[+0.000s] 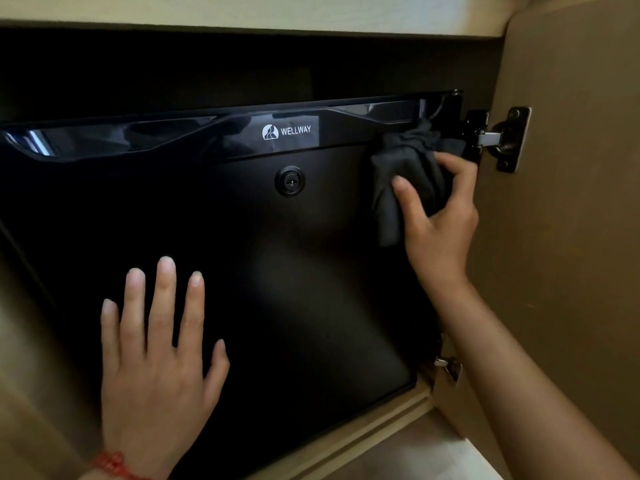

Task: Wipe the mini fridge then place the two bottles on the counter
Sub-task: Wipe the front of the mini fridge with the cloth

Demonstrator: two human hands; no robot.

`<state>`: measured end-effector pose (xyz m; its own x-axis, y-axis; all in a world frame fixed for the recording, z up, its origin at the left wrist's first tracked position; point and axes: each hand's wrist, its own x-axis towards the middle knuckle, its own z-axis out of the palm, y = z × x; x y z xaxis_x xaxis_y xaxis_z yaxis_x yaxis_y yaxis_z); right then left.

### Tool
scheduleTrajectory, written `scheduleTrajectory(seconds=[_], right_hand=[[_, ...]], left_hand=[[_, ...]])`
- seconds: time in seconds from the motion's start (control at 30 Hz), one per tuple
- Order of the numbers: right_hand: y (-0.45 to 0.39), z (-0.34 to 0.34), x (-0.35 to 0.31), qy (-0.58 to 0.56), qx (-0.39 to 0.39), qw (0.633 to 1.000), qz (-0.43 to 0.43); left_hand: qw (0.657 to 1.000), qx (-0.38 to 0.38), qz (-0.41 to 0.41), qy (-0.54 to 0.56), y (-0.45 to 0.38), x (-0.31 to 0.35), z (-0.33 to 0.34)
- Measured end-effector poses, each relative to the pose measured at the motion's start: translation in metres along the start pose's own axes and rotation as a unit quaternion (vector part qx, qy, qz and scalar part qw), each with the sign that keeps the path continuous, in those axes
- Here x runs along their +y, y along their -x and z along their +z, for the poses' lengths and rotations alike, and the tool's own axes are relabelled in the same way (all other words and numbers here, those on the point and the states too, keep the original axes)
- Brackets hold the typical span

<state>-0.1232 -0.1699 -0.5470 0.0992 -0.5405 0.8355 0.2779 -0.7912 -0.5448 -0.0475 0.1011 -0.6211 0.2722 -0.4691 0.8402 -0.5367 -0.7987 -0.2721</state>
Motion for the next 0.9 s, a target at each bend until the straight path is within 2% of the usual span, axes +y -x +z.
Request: scheduleTrajectory(seconds=[0.17,0.4,0.53,0.77,0.9], right_hand=[[0.029,0.002,0.015,-0.007,0.042,0.998,0.039],[0.136,-0.023,0.061,0.017,-0.036,0.981,0.190],[0.142,-0.020,0.062,0.016,-0.012,0.967,0.254],[0.157,0.009,0.027,-0.037,0.087,0.953,0.288],[0.183,0.036,-0.002,-0.070,0.076,0.956,0.274]], left_hand=[[1.000,-0.005,0.003,0.007,-0.001,-0.002,-0.002],[0.999,0.005,0.004,0.054,0.012,-0.001,-0.008],[0.998,-0.026,0.013,0.051,0.030,-0.002,-0.007],[0.996,-0.076,0.023,0.048,0.048,-0.010,-0.007],[0.995,-0.078,0.022,0.051,0.051,-0.014,-0.005]])
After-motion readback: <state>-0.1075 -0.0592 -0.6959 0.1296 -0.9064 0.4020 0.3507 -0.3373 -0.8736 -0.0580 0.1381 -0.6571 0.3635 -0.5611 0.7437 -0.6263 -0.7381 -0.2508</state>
